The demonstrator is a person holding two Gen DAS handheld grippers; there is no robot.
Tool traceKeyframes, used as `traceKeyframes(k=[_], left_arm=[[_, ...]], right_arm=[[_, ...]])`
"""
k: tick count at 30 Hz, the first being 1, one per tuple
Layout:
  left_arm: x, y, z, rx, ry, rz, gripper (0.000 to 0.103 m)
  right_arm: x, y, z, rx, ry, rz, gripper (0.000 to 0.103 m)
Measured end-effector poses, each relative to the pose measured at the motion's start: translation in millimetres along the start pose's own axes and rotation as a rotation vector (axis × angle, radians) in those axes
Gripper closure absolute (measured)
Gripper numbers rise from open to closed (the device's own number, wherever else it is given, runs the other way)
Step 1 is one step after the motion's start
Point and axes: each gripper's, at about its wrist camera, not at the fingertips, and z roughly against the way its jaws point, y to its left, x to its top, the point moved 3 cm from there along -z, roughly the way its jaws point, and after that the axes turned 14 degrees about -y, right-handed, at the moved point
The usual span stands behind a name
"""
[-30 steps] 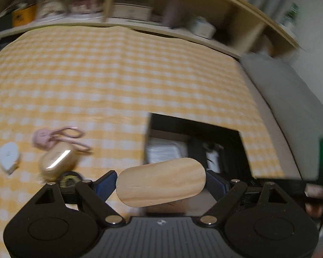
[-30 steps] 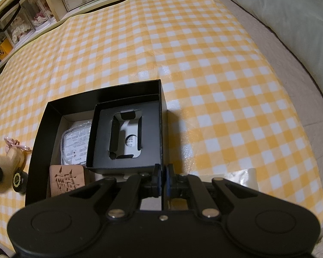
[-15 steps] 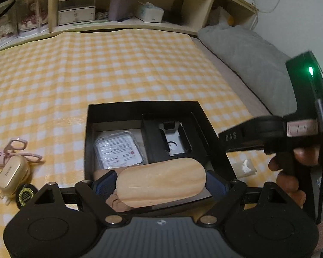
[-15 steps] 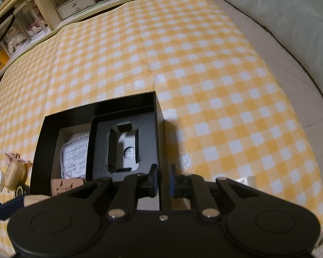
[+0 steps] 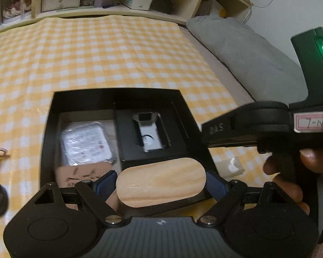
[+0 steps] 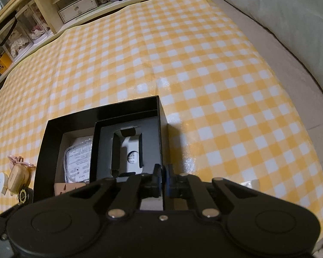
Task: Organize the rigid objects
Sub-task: 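Lower the oval wooden piece into the box and open the left tool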
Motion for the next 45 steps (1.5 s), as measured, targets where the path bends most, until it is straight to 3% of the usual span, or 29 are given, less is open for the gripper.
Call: traceKeyframes(k=[7, 11, 35, 45], left_arm=[[-2, 3, -5, -0.015, 0.022, 0.069, 0.014], [-2, 8, -3, -0.027, 0.040, 0.122, 0.007], [-1, 6, 26, -0.048, 0.067, 0.110, 0.007], [0, 12, 54, -0.047, 0.069, 0.087, 0.000]], right_arm=[[0, -1, 0, 0.002, 0.000, -0.003, 0.098], [0, -2, 0, 0.003, 0.001, -0.005, 0.097], [-1, 1, 1, 0.001, 0.000, 0.002, 0.098], [-2, 2, 3, 0.002, 0.001, 0.008, 0.098]])
